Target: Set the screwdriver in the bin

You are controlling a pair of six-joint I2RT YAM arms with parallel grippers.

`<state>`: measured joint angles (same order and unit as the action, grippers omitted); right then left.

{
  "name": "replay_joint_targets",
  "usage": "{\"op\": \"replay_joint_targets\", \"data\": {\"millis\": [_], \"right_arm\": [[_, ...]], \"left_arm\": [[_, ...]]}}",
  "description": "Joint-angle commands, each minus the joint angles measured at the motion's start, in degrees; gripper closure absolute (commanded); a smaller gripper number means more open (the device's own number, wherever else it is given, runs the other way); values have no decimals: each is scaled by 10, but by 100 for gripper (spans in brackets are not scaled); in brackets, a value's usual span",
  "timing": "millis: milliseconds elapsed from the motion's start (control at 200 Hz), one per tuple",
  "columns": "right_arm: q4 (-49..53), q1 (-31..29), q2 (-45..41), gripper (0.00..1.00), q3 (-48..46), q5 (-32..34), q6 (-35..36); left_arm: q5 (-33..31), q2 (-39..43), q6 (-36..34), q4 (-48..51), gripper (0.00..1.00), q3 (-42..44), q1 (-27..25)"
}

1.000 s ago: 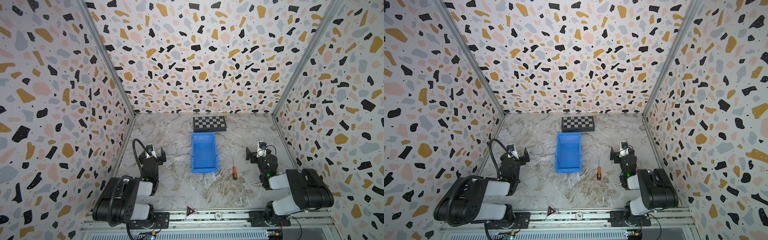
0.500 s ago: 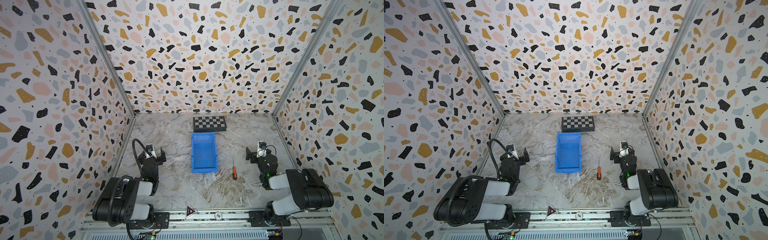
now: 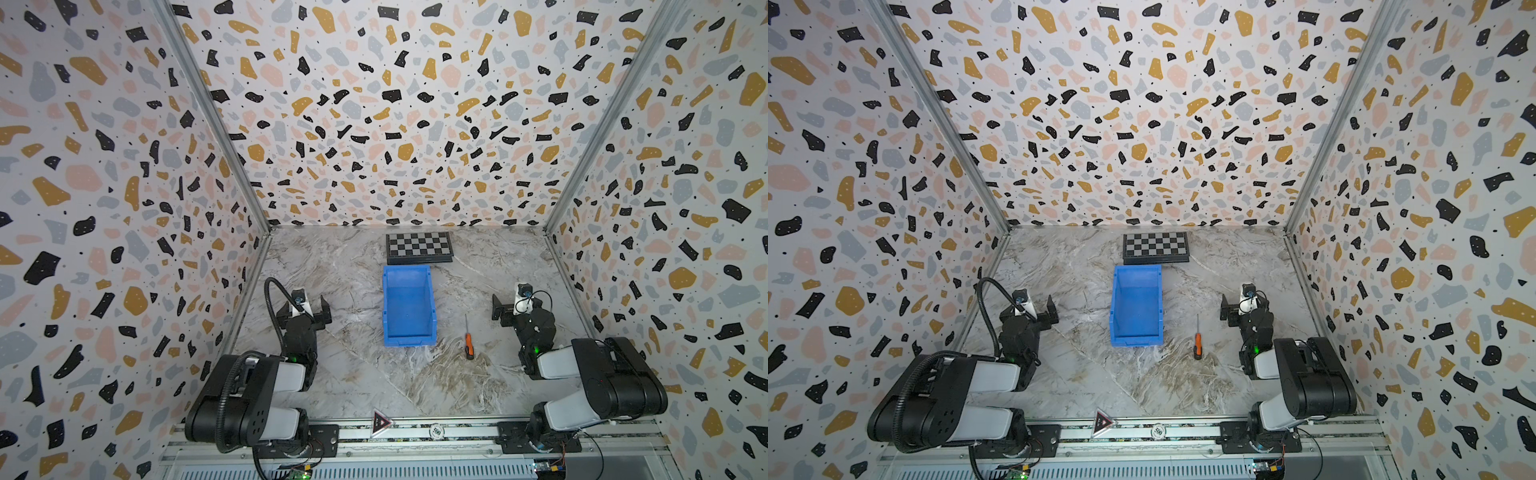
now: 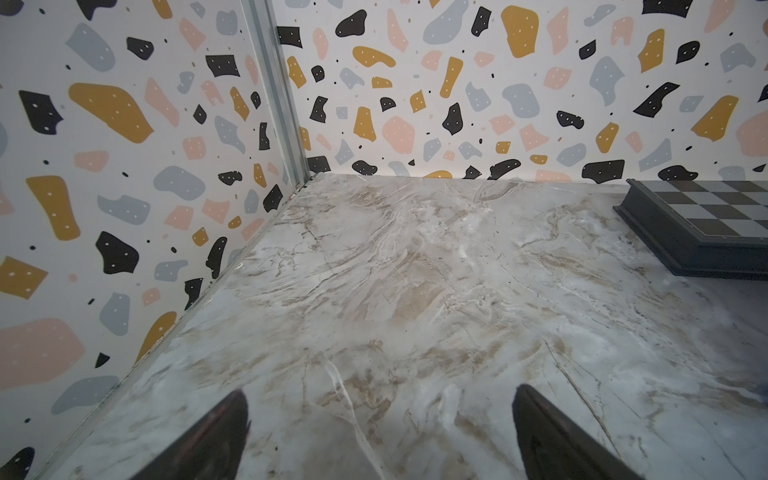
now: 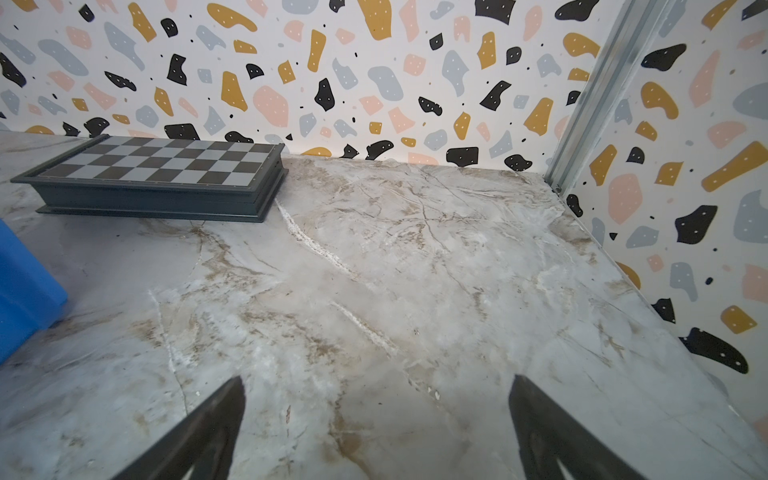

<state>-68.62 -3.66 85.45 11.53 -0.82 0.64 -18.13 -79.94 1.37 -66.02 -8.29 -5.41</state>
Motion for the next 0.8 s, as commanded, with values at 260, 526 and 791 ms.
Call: {"op": "replay_joint_targets", "data": {"millis": [260,526,791], "right_arm": [[-5,-3,-3,1,13,4,8],[-8,-4,-4,1,11,5,9],[216,3,-126,1,88,4,-27]], "left_arm": [[-32,7,16,-23,0,-9,3],[-70,64,36,206,0,-120,3],[-51,159,138,454,0,-254,3]]}}
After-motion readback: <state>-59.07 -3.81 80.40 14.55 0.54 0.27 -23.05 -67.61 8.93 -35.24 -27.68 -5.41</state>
